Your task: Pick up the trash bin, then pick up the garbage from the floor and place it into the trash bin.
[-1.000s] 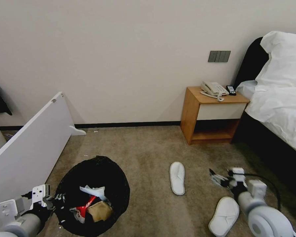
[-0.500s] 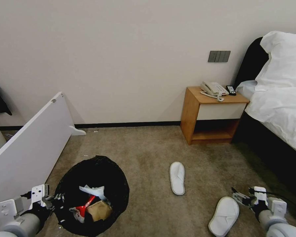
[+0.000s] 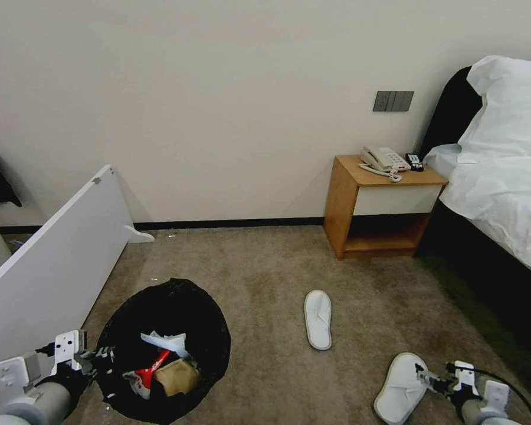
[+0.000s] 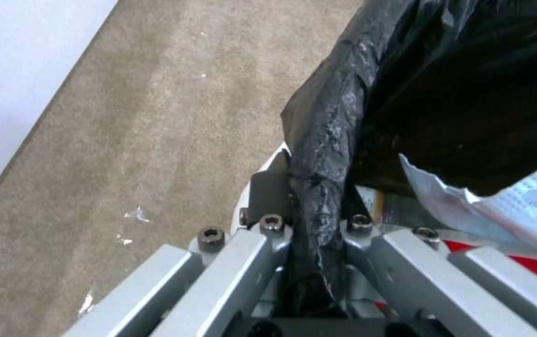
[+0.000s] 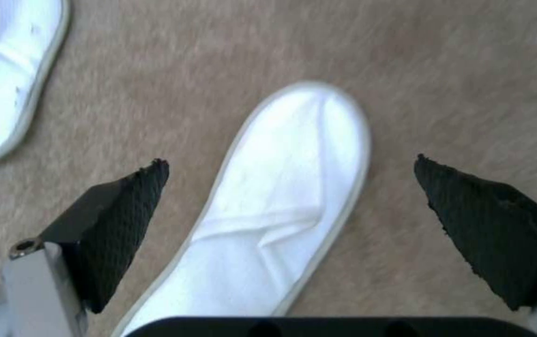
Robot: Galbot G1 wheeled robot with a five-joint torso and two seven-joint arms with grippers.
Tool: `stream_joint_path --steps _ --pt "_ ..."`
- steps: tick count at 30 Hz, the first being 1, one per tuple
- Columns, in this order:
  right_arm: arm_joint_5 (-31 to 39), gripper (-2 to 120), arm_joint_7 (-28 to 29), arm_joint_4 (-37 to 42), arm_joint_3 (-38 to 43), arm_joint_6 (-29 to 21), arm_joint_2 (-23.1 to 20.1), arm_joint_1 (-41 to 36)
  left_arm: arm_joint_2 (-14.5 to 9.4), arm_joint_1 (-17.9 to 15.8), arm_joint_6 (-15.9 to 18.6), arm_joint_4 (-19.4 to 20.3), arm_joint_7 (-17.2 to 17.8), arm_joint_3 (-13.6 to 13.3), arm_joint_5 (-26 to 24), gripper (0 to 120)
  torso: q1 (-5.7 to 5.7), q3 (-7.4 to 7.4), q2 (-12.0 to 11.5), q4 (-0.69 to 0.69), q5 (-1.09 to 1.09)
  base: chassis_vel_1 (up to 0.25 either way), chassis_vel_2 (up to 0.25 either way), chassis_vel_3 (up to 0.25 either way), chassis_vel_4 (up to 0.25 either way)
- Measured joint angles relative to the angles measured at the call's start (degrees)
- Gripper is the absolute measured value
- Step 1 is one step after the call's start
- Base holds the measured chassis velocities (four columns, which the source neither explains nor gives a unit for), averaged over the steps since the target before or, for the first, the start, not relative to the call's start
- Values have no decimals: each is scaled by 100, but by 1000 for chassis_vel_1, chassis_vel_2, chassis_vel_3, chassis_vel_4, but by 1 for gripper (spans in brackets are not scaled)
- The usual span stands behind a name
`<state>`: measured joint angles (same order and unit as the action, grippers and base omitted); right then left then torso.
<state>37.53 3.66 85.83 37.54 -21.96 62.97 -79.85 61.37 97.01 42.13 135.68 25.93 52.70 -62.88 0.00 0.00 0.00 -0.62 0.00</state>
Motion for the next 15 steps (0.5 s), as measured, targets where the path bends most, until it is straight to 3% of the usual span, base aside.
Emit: stream_joint_path --steps 15 --pt "-58 100 -16 -859 -480 -53 -35 545 2 74 0 36 11 29 -10 2 0 0 0 0 -1 0 0 0 0"
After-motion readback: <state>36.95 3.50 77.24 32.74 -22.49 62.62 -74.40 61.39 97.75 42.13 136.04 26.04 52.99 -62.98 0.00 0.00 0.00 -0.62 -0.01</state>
